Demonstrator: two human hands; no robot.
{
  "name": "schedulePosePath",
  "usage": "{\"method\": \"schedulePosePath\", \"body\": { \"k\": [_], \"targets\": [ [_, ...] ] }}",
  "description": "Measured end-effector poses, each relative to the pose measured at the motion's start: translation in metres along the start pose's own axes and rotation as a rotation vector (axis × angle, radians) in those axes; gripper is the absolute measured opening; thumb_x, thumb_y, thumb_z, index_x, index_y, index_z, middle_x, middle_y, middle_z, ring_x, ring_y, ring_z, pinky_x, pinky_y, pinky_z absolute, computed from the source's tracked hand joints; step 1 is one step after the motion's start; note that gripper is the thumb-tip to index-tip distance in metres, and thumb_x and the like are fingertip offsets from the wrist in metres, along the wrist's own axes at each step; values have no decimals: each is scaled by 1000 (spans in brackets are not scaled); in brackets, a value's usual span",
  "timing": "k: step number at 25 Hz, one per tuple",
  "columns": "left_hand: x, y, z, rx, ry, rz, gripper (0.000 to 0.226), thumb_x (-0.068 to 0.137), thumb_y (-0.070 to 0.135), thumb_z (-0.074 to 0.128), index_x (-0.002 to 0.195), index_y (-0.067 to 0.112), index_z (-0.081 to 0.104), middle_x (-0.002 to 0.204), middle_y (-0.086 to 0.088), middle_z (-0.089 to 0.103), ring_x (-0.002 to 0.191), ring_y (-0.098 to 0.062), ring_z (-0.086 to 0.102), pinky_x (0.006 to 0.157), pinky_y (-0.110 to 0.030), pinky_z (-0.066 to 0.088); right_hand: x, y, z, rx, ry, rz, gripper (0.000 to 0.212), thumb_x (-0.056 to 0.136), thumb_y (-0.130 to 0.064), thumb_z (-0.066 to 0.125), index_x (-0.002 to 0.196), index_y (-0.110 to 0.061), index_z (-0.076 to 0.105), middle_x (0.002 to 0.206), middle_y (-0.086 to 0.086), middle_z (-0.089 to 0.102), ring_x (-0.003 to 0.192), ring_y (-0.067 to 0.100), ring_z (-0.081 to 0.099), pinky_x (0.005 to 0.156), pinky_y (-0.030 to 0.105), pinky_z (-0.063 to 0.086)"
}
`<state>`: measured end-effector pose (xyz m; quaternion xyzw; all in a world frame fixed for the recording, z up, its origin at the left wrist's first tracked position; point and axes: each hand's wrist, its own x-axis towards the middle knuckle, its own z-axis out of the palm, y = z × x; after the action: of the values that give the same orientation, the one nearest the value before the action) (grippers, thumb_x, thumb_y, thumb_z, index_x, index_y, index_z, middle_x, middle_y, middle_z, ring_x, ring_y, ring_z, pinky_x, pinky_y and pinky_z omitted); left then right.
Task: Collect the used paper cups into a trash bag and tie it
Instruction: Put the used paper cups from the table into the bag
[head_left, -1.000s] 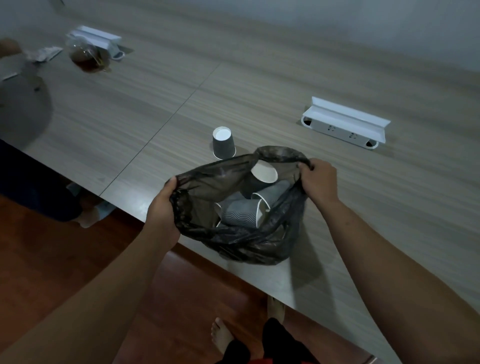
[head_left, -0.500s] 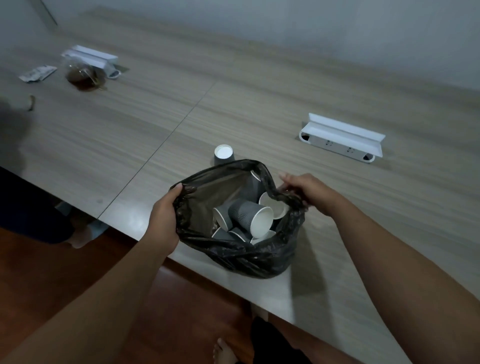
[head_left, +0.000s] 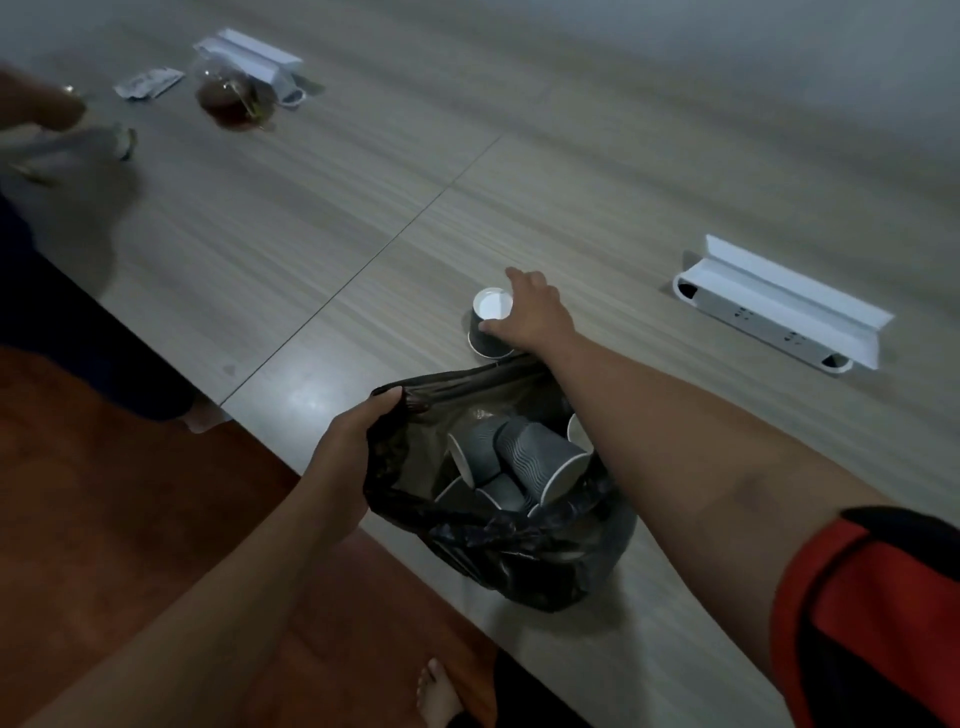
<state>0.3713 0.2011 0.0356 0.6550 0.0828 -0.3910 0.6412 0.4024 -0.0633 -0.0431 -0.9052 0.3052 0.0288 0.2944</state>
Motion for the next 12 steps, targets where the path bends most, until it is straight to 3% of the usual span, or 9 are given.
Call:
{"method": "schedulePosePath", "body": {
  "k": [3, 6, 9, 12],
  "targets": [
    [2, -2, 2, 4, 25, 1, 24, 93, 35, 57, 91, 19, 75, 81, -2, 79, 68, -16, 75, 67, -32, 50, 11, -7, 13, -108, -53, -70, 83, 81, -44, 69, 150, -28, 26, 153, 0, 28, 133, 32, 34, 101, 49, 41],
    [2, 1, 2, 2, 40, 3, 25, 92, 37, 58, 94, 20, 77, 91, -6, 79, 82, -23, 75, 72, -33, 51, 10, -5, 18, -99, -15, -57, 62, 84, -40, 66, 139, -23, 43, 140, 2, 43, 125, 30, 42, 93, 42, 43],
    [1, 2, 2, -13, 79, 16, 24, 91, 39, 61, 93, 20, 77, 88, -5, 79, 85, -26, 74, 73, -33, 52, -7, -3, 3, 195, 187, 53, 46, 79, -44, 67, 116, -17, 59, 117, 2, 58, 103, 23, 53, 77, 30, 41],
    [-2, 5, 4, -39, 146, 11, 23, 88, 41, 66, 90, 20, 75, 79, -1, 78, 83, -24, 73, 71, -33, 53, -40, 9, -25, 716, 309, 150, 33, 76, -48, 64, 75, -16, 70, 74, -2, 63, 77, 19, 57, 62, 30, 40]
  ]
}}
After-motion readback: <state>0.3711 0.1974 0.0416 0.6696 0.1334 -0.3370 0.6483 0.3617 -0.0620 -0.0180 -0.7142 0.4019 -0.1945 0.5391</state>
